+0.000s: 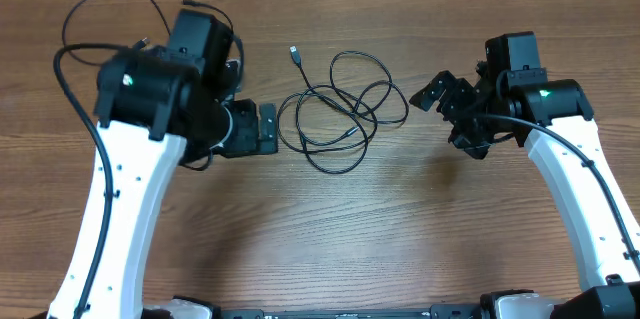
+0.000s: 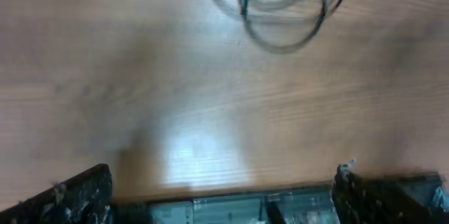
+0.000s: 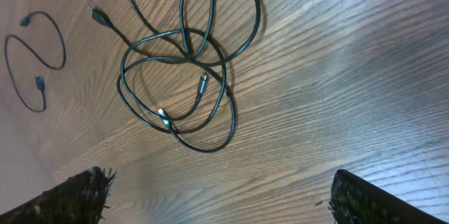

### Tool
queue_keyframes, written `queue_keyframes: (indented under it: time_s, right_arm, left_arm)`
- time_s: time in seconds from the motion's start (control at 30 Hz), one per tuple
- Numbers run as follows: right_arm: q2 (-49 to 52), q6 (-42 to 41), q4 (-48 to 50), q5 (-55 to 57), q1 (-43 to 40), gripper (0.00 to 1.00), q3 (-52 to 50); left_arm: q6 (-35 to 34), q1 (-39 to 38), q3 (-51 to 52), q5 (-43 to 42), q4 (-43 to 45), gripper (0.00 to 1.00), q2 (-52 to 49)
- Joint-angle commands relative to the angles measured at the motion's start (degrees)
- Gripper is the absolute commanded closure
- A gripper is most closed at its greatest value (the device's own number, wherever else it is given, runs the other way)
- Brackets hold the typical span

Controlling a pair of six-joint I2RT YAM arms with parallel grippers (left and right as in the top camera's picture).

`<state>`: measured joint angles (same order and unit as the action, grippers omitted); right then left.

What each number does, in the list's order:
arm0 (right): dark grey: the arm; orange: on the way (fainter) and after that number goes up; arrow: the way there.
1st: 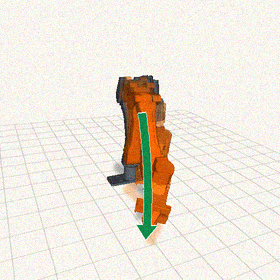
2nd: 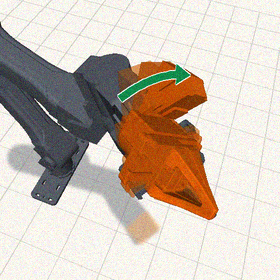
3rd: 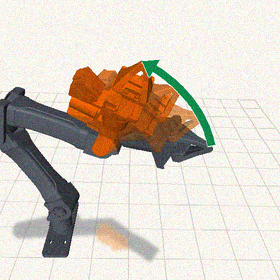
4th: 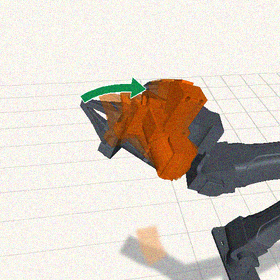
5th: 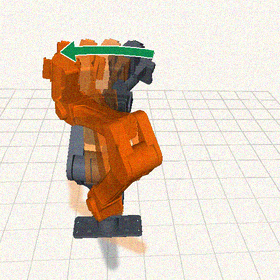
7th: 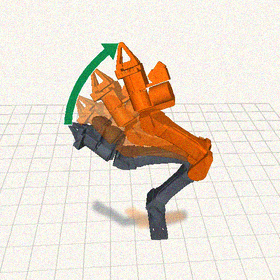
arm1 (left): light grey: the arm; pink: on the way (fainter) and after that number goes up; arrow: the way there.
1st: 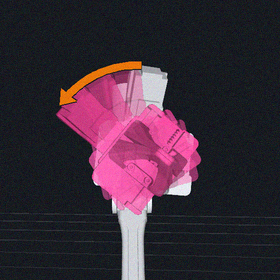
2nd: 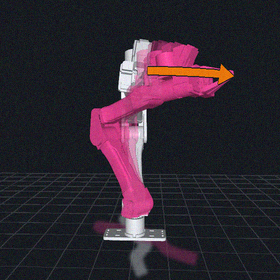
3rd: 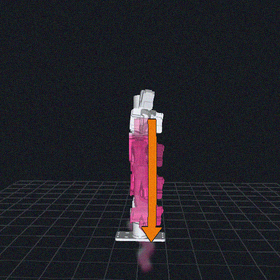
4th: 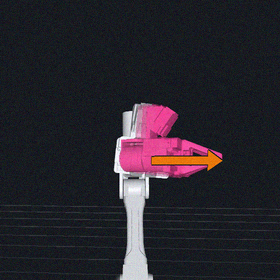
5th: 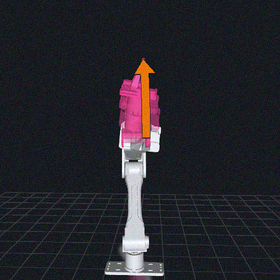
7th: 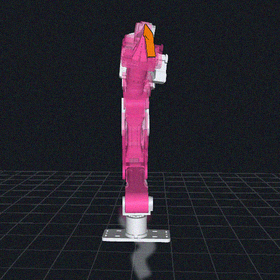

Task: Untangle cables
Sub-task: 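Grasp a cable strand from the central tangle with the left gripper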

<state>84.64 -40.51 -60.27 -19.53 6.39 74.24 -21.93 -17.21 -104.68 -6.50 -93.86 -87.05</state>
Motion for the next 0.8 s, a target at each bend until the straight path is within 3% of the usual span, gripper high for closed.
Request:
queue_keyframes:
  time_s: [0.0, 0.17, 0.3, 0.57, 0.77]
  right_arm:
    - [-0.50, -0.04, -0.48, -0.22, -0.09, 0.00, 0.74]
    - [-0.50, 6.62, -2.05, -0.22, -1.18, 0.00, 1.07]
    - [-0.50, 13.70, -5.29, 0.85, -7.61, 0.00, 3.96]
    - [-0.39, 13.75, -8.61, 3.91, -26.23, 0.00, 5.27]
    - [-0.39, 13.81, -11.04, 3.43, -30.91, 0.00, 5.27]
  left_arm:
    - [-2.14, -2.16, 1.42, 5.57, 6.08, 0.00, -0.98]
    - [-3.67, -2.80, 3.67, 4.57, 16.22, 0.00, -4.00]
    - [-3.69, -2.69, 5.62, 4.57, 21.20, 0.00, -8.55]
    - [-2.36, -2.84, 6.12, 4.57, 23.89, 0.05, -21.24]
    - [1.38, -2.27, 6.12, 5.33, 30.36, 0.10, -27.89]
